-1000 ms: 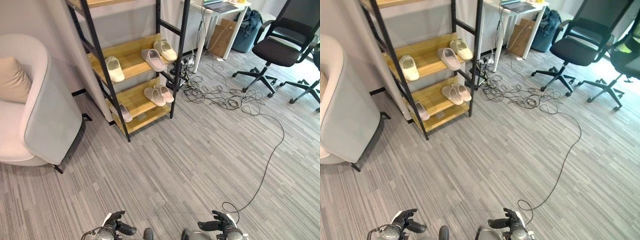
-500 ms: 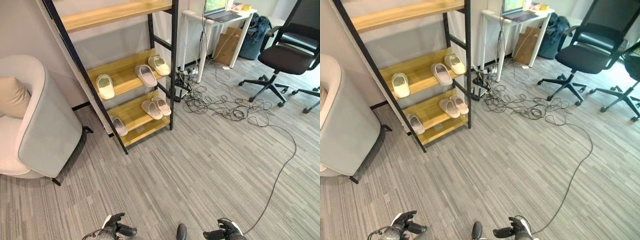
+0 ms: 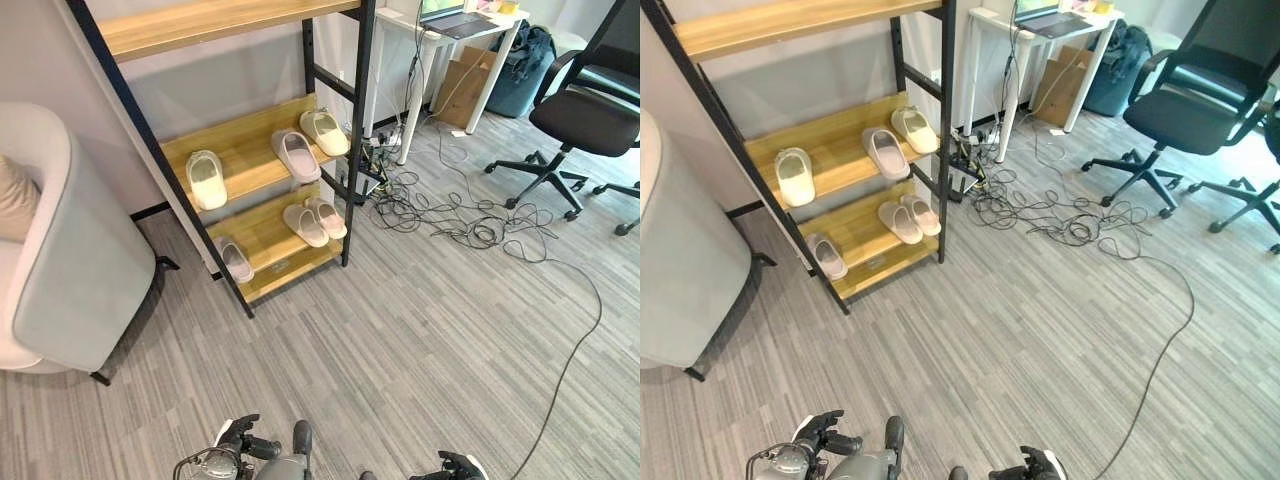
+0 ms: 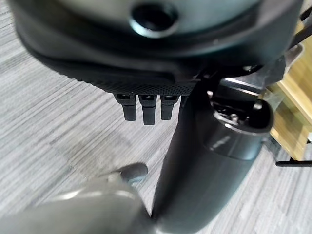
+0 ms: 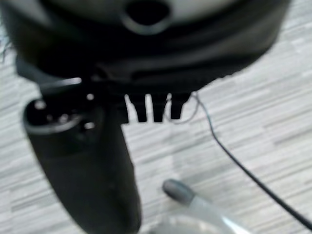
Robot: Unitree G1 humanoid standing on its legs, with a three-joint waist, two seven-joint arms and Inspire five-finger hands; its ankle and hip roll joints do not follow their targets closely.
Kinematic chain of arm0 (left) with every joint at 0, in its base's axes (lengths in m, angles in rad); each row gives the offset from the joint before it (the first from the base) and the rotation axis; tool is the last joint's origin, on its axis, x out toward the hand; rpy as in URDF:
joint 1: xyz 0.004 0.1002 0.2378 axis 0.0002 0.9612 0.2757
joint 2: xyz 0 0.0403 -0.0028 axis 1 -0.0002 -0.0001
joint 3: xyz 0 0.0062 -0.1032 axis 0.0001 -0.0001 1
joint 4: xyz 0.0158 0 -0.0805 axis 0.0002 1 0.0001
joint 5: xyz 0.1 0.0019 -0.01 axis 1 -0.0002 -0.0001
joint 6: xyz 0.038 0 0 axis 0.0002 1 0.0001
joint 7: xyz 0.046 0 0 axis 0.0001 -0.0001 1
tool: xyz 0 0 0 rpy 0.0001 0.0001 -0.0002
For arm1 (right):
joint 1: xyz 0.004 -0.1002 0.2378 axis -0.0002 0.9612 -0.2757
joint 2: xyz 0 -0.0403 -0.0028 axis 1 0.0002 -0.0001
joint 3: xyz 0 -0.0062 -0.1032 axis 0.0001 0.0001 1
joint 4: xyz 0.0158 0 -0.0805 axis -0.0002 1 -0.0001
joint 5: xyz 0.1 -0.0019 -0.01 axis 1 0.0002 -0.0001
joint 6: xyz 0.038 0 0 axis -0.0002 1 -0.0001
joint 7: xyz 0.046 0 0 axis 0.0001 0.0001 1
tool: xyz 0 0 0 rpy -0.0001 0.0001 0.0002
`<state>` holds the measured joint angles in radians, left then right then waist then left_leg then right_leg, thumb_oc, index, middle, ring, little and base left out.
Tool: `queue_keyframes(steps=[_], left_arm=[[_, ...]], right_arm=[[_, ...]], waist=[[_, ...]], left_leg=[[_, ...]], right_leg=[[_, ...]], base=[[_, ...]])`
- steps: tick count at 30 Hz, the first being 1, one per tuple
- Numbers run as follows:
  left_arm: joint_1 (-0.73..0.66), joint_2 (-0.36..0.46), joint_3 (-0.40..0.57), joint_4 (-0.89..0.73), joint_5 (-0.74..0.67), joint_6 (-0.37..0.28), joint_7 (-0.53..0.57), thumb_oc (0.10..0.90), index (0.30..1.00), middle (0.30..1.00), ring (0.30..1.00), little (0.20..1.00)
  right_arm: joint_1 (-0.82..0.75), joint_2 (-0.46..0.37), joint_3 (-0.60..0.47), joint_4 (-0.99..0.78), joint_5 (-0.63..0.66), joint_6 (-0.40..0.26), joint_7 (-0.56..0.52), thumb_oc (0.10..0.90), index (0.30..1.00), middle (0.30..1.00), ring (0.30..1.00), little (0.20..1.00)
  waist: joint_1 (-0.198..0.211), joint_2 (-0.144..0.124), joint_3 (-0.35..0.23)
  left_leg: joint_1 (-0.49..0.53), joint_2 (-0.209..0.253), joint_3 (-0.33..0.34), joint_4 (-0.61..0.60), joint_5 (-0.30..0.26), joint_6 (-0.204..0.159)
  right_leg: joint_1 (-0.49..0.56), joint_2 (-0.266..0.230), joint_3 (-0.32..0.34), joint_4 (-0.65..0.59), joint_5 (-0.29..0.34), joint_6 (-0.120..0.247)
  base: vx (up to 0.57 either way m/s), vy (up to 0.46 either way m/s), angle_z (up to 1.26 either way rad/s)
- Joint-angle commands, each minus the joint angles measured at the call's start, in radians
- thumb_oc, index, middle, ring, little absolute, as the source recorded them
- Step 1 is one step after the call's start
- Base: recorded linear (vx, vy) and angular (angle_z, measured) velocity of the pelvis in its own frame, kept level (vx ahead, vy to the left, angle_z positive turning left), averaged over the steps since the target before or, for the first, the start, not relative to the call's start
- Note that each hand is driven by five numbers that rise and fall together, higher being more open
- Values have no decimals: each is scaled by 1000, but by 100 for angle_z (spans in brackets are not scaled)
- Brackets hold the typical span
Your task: Arrange the slippers neatly on the shoe rack.
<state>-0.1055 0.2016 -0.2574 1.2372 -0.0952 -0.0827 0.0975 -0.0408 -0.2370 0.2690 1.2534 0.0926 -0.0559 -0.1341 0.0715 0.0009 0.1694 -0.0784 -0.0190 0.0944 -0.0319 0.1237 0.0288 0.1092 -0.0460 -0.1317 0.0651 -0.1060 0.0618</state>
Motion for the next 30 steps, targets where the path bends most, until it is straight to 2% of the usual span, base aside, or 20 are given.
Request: queue_keyframes(steps=[1, 2, 3, 4, 6, 8, 9, 12, 14, 16, 18, 19, 20, 21, 22, 24, 25, 28, 29, 30], left_arm=[[2, 27, -23, -4, 24, -15, 5, 800, 900, 900, 900, 900], [3, 29, -25, -8, 21, -16, 6, 800, 900, 900, 900, 900], [4, 29, -25, -8, 21, -15, 6, 800, 900, 900, 900, 900], [4, 30, -24, -10, 17, -16, 7, 800, 900, 900, 900, 900], [1, 29, -23, -10, 15, -15, 7, 800, 900, 900, 900, 900], [0, 28, -22, -3, 20, -15, 5, 800, 900, 900, 900, 900], [0, 27, -19, 5, 19, -18, 10, 800, 900, 900, 900, 900], [-6, 26, -11, 18, 20, -21, 14, 800, 900, 900, 900, 900], [-5, 22, -7, 27, 19, -23, 13, 800, 900, 900, 900, 900], [9, 15, 0, 35, 19, -23, 16, 800, 900, 900, 900, 900], [13, 7, 2, 34, 12, -22, 9, 800, 900, 900, 900, 900], [13, 7, 2, 34, 12, -22, 9, 800, 900, 900, 900, 900], [11, 4, -3, 33, 11, -22, 6, 800, 900, 900, 900, 900], [0, 1, -14, 18, 5, -22, 4, 800, 900, 900, 900, 900], [0, 1, -14, 18, 5, -22, 4, 800, 900, 900, 900, 900], [-7, 4, -22, 4, 0, -21, 5, 800, 900, 900, 900, 900], [-6, 2, -22, 2, -9, -21, 5, 800, 900, 900, 900, 900], [4, 0, -15, 12, -8, -19, 4, 800, 900, 900, 900, 900], [8, 0, -14, 14, -7, -19, 4, 800, 900, 900, 900, 900], [13, -1, -13, 14, -2, -18, 2, 800, 900, 900, 900, 900]], right_arm=[[-44, -31, -8, -39, -11, -22, -8, 800, 900, 900, 900, 900], [-41, -29, -11, -46, -11, -23, -5, 800, 900, 900, 900, 900], [-41, -29, -11, -47, -11, -22, -5, 800, 900, 900, 900, 900], [-39, -27, -11, -52, -10, -23, -6, 800, 900, 900, 900, 900], [-40, -26, -9, -50, -8, -22, -6, 800, 900, 900, 900, 900], [-43, -28, -5, -51, 0, -21, -4, 800, 900, 900, 900, 900], [-45, -29, -3, -51, 4, -24, -5, 800, 900, 900, 900, 900], [-48, -33, -2, -49, 10, -17, -1, 800, 900, 900, 900, 900], [-41, -35, -3, -47, 5, -14, 2, 800, 900, 900, 900, 900], [-21, -33, -5, -42, 4, -17, 3, 800, 900, 900, 900, 900], [-20, -39, -8, -40, 10, -22, 2, 800, 900, 900, 900, 900], [-20, -39, -8, -40, 10, -22, 2, 800, 900, 900, 900, 900], [-23, -43, -10, -42, 16, -28, 0, 800, 900, 900, 900, 900], [-32, -52, -10, -50, 34, -34, -6, 800, 900, 900, 900, 900], [-33, -52, -10, -50, 34, -34, -6, 800, 900, 900, 900, 900], [-40, -59, -7, -55, 40, -34, -11, 800, 900, 900, 900, 900], [-40, -61, -6, -55, 47, -32, -13, 800, 900, 900, 900, 900], [-32, -64, -9, -57, 55, -35, -13, 800, 900, 900, 900, 900], [-27, -63, -9, -57, 54, -35, -13, 800, 900, 900, 900, 900], [-21, -63, -12, -56, 53, -34, -15, 800, 900, 900, 900, 900]], waist=[[6, -5, 4], [-3, 8, 6], [-5, 6, 8], [-9, 16, 6], [-22, 20, 7], [-36, 14, 14], [-44, 4, 12], [-68, 4, 21], [-74, -2, 16], [-77, -5, -5], [-76, 3, -15], [-78, 3, -15], [-76, 4, -10], [-67, -9, 17], [-69, -8, 16], [-60, -25, 39], [-49, -33, 49], [-35, -40, 45], [-32, -35, 43], [-28, -24, 39]], left_leg=[[18, -24, -54, 64, -144, 27], [45, -19, -60, 53, -156, 32], [48, -22, -61, 52, -156, 33], [68, -16, -69, 40, -164, 33], [107, -17, -96, 23, -181, 31], [140, -24, -120, 22, -204, 25], [151, -33, -137, 19, -214, 21], [204, -28, -182, -1, -235, 5], [232, -23, -199, -8, -256, -8], [261, -6, -212, -6, -280, -22], [238, 14, -217, 58, -268, -48], [236, 14, -218, 61, -269, -48], [205, 19, -207, 120, -246, -67], [101, 28, -163, 306, -177, -95], [95, 29, -164, 315, -181, -96], [18, 55, -106, 440, -154, -98], [-18, 75, -60, 448, -163, -91], [-63, 49, -23, 337, -207, -73], [-72, 44, -12, 286, -193, -73], [-91, 41, 7, 213, -147, -72]], right_leg=[[-140, -13, -1, 426, 138, 114], [-173, -28, -19, 462, 147, 114], [-173, -32, -20, 467, 143, 114], [-200, -41, -36, 458, 134, 98], [-240, -48, -45, 375, 99, 70], [-256, -35, -18, 246, 81, 55], [-279, -28, 16, 159, 94, 53], [-317, -14, 92, -1, 163, 69], [-310, -31, 65, -39, 184, 77], [-296, -23, 63, -26, 186, 56], [-269, -14, 43, -37, 177, 41], [-268, -14, 41, -38, 177, 41], [-245, -12, 31, -50, 171, 33], [-199, -22, 17, -70, 158, 13], [-200, -21, 15, -70, 158, 12], [-157, -28, -2, -89, 140, -7], [-121, -27, -19, -104, 120, -14], [-82, -27, -39, -122, 94, -8], [-70, -20, -45, -128, 87, -8], [-51, -3, -54, -136, 75, -6]], base=[[242, 213, -7], [171, 100, 14], [216, 77, 31], [226, 25, 40], [343, -19, 34], [357, -102, 25], [360, -123, 14], [357, -129, 26], [346, -172, 48], [323, -176, 53], [236, -151, 54], [214, -169, 57], [103, -165, 41], [99, -163, 33], [85, -189, 25], [118, -163, 22], [202, -143, 18], [241, -62, 32], [250, 9, 43], [187, 10, 44]])
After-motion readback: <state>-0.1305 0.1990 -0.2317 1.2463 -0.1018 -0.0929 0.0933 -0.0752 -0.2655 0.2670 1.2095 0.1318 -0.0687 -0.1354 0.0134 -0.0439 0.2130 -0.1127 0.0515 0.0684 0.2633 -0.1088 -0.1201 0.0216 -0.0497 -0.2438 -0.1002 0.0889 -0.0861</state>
